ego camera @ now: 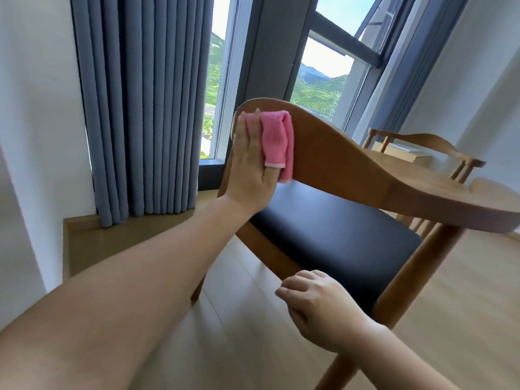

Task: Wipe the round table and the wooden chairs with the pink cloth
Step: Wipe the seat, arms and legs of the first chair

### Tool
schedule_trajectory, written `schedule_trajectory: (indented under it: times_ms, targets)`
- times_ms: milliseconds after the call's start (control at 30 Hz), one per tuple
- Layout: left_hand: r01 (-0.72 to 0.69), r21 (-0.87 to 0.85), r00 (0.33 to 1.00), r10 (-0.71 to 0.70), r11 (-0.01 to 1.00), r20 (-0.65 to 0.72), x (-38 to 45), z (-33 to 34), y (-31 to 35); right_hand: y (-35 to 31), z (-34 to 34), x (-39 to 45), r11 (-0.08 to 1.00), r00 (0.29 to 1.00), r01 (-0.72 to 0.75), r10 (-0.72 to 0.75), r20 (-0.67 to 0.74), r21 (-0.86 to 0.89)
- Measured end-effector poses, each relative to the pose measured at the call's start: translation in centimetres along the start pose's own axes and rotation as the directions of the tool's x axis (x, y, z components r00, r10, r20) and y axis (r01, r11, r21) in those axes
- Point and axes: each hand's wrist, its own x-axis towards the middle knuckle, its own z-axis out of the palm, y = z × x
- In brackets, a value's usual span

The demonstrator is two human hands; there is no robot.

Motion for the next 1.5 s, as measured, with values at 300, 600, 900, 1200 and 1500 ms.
schedule_trajectory:
  times_ms: [300,600,900,1200,1500]
  targets:
    - [-0.319,0.370,0.936,0.351,0.873,-0.019,-2.2,3.0,5.6,0.2,1.0,-4.5,0.997,0.998,-0.047,0.044,0.054,0.054]
    - [-0.563,0.536,0.794,0.593,0.629,0.137,-3.1,7.4,11.4,0.6,0.4,-7.1,0.989,0.981,0.011,-0.039,0.191,0.148]
    - [-0.634,0.592,0.749,0.586,0.497,0.310,-3.6,10.3,14.5,1.8,-0.1,-8.1,0.992,0.985,-0.012,-0.009,0.171,0.125]
    - [-0.617,0.555,0.751,0.628,0.558,0.204,-3.1,8.0,12.4,0.8,0.6,-4.9,0.993,0.983,0.073,-0.086,0.160,0.087]
    - [-0.544,0.375,0.813,0.583,0.751,0.012,-1.1,4.4,6.9,0.3,0.0,0.3,0.988,0.970,0.152,-0.148,0.192,-0.005]
